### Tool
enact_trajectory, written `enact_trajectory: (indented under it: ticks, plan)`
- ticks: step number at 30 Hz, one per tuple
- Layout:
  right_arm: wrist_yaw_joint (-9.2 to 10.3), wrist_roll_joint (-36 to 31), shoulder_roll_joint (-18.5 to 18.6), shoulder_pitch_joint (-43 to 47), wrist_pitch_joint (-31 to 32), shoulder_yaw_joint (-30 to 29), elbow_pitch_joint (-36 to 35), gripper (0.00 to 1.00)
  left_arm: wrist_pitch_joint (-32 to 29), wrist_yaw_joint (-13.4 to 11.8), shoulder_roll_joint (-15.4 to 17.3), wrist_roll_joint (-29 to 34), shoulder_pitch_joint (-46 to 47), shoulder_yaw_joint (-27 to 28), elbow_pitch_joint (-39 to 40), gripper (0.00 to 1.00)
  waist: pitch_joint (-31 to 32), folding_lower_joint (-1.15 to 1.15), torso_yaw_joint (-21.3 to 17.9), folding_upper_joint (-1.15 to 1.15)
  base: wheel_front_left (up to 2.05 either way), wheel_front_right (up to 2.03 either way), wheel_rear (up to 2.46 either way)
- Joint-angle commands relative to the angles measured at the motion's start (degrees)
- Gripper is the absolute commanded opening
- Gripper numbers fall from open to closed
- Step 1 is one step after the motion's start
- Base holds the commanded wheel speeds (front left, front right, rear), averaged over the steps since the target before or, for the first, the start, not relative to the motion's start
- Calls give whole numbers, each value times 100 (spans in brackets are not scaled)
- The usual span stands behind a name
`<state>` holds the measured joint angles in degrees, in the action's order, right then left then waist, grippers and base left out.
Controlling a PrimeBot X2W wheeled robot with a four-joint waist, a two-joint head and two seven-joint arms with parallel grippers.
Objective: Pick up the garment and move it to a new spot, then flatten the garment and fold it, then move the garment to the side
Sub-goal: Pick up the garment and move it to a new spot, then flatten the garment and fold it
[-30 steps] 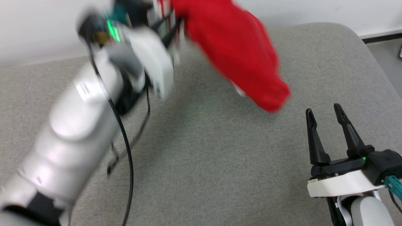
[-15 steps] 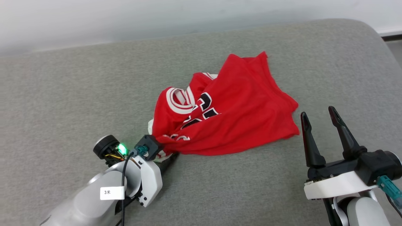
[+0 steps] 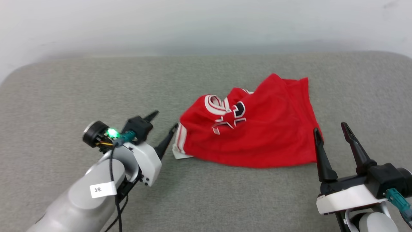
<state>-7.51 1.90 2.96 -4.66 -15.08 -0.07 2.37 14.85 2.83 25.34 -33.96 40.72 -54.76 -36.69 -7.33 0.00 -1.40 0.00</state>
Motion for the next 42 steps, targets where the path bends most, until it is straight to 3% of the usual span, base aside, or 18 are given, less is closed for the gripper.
enact_trajectory:
  ticks: [1,8,14,19,26,33,42]
  plan:
    - [4,-24,-15,77,-14,-38,15,100,33,-109,53,-16,-127,145,161,100,210,0,228,0,0,0,0]
    - [4,-87,-15,268,-14,-100,22,100,34,-819,164,327,-1356,1714,2065,100,477,0,475,0,0,0,0]
    - [4,-89,-13,429,-14,-158,0,100,35,-1094,-362,943,-2927,2897,3221,100,588,0,553,0,0,0,0]
    - [4,-83,-13,513,-14,-149,28,100,36,-932,-977,1443,-3790,3637,3479,100,654,0,533,0,0,0,0]
    - [4,-46,-13,556,-14,-115,30,100,36,-377,-1651,2029,-4191,4385,3477,100,670,0,491,0,0,0,0]
    - [4,-25,-13,489,-14,-77,40,100,37,68,-1914,2430,-4246,4829,3361,100,651,0,398,0,0,0,0]
    - [4,293,-13,232,229,-145,657,100,37,306,-2122,2646,-4116,5091,3348,100,406,0,351,0,0,0,0]
